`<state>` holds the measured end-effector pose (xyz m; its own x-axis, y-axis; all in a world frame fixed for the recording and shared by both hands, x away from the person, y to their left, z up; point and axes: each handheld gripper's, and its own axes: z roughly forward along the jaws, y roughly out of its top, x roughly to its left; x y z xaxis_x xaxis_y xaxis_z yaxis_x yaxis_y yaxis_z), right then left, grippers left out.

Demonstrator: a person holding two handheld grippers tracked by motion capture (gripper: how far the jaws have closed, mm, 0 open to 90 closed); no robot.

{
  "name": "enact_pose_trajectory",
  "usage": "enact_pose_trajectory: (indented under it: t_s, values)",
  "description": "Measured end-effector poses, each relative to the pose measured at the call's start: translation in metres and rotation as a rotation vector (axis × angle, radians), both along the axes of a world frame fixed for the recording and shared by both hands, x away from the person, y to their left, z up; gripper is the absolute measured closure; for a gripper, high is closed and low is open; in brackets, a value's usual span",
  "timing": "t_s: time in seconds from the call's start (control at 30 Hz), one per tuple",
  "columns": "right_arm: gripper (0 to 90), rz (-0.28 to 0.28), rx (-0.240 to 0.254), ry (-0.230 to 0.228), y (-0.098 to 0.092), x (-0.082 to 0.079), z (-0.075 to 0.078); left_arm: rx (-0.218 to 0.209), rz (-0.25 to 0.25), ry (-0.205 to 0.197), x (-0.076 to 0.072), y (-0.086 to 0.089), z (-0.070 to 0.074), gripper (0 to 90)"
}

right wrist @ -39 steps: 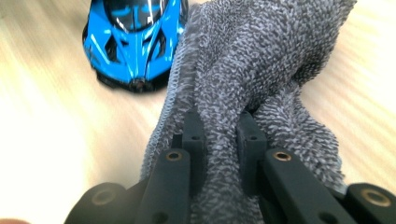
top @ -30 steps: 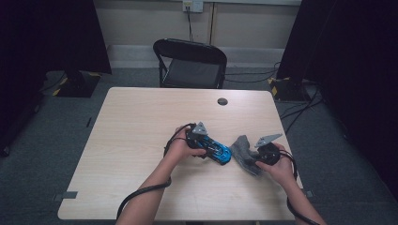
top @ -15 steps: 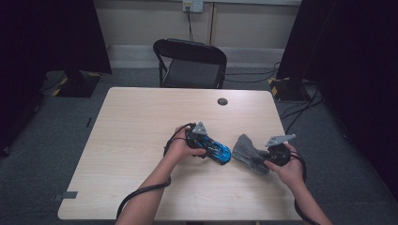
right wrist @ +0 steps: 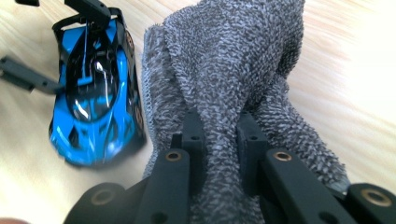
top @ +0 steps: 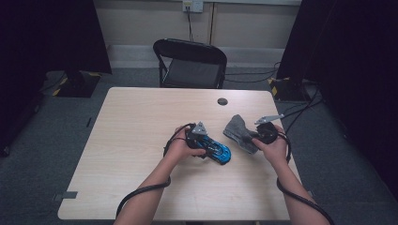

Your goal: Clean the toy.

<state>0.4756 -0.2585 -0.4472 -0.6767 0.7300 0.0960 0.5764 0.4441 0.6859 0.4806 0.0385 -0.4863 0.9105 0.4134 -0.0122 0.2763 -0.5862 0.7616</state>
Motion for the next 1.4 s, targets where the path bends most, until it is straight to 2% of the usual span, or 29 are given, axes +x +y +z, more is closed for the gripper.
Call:
enact_pose_trajectory:
  t_s: [0.13, 0.47, 0.7, 0.87, 1.0, 1.07, 1.4]
  values:
    - [77.2, 0.010, -0.006, 0.009, 0.017, 0.013, -0.003, 0.003, -0.002, -0.002, 0.000, 0.000, 0.000, 17.3]
    - [76.9, -0.019, 0.004, 0.012, 0.045, 0.034, -0.009, -0.015, 0.002, -0.007, -0.001, 0.001, -0.001, 17.4]
    - [76.9, 0.000, -0.023, -0.006, 0.070, 0.046, -0.015, -0.019, 0.001, -0.009, -0.001, 0.001, -0.002, 17.4]
    - [76.9, 0.037, -0.039, 0.015, 0.087, 0.054, -0.024, -0.025, -0.001, -0.011, -0.001, 0.002, -0.003, 17.5]
    - [76.9, 0.070, -0.062, 0.027, 0.096, 0.055, -0.031, -0.023, -0.001, -0.011, -0.001, 0.002, -0.002, 17.5]
    - [76.8, 0.106, -0.049, 0.031, 0.100, 0.055, -0.035, -0.024, -0.001, -0.011, -0.001, 0.002, -0.002, 17.4]
    - [76.9, 0.178, -0.052, 0.034, 0.106, 0.052, -0.036, -0.024, 0.004, -0.010, -0.002, 0.002, -0.002, 17.4]
